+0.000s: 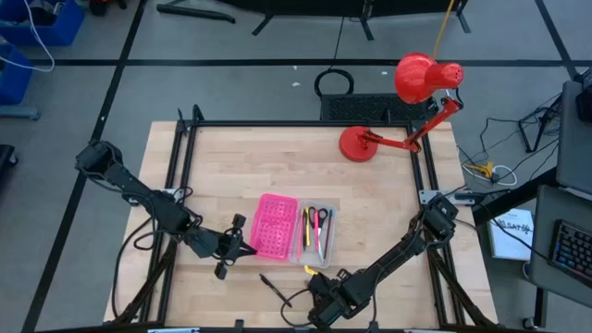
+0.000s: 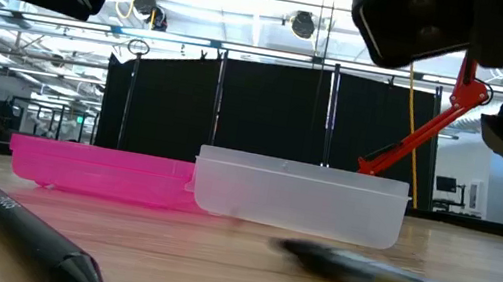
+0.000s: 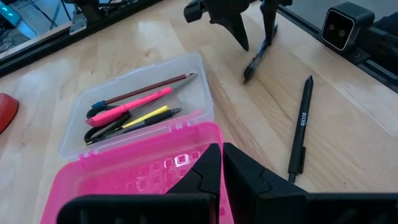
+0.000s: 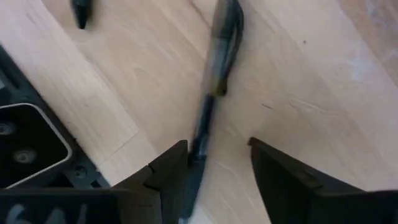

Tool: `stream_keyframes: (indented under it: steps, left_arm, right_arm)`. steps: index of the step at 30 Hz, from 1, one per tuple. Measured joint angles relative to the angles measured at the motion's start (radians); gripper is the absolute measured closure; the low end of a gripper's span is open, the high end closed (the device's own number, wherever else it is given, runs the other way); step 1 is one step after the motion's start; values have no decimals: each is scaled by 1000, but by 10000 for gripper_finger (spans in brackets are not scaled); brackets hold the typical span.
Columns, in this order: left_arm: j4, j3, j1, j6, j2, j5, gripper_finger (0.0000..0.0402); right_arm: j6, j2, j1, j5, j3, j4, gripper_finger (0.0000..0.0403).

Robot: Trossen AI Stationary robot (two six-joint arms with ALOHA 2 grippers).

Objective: Pick & place school supplies into a supply box
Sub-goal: Put the right black pen into the pink box

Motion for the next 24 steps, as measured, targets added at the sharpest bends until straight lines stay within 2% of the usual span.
stream_keyframes:
  steps: [6, 10, 12, 17, 24]
  left_arm:
    - [-1, 0, 0, -8, 0, 1, 376]
    - [0, 0, 0, -12, 0, 1, 376]
    - [0, 0, 0, -19, 0, 1, 376]
    - [0, 0, 0, -22, 0, 1, 376]
    - [0, 0, 0, -30, 0, 1, 376]
  right_arm:
    - [0, -10, -7, -25, -82, 30, 234]
    - [15, -6, -10, -35, -121, -5, 234]
    - [37, -6, -14, -74, -144, -40, 237]
    - [61, -11, -16, -155, -201, -84, 259]
    - [-16, -12, -16, -160, -219, -57, 286]
